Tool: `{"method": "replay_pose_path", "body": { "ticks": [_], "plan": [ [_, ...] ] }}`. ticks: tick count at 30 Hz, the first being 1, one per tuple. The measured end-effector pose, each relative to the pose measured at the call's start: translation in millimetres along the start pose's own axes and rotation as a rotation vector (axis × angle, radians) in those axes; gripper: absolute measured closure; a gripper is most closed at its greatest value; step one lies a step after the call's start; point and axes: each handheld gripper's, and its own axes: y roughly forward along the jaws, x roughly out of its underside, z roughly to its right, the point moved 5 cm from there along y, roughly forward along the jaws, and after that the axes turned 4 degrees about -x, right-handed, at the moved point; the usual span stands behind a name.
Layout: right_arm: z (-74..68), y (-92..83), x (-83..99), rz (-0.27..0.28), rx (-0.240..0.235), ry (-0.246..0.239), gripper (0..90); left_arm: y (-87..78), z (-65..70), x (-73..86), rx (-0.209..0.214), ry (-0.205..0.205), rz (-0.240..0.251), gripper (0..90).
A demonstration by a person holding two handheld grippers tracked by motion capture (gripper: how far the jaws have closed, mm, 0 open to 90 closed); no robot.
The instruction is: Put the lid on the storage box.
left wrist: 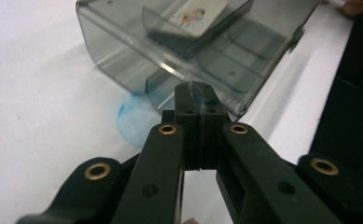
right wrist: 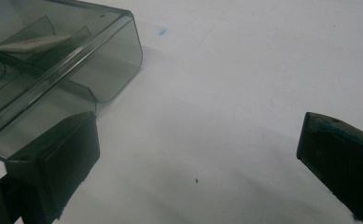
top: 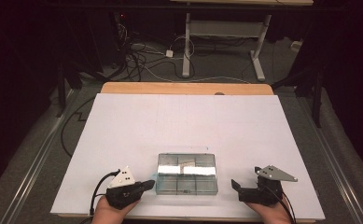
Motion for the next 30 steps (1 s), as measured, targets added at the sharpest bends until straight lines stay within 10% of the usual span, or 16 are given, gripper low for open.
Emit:
{"method": "replay_pose_path", "body": {
  "ticks": [18, 30],
  "plan": [
    [0.0, 1.4, -1.4, 0.017, 0.004, -0.008, 0.0, -9.2, -48.3, 7.7, -0.156, -0.067, 0.0, 86.5],
    [0.2, 1.4, -2.1, 0.026, 0.003, -0.006, 0.0, -12.3, -68.8, 8.2, -0.196, -0.114, 0.027, 32.8]
  ]
}}
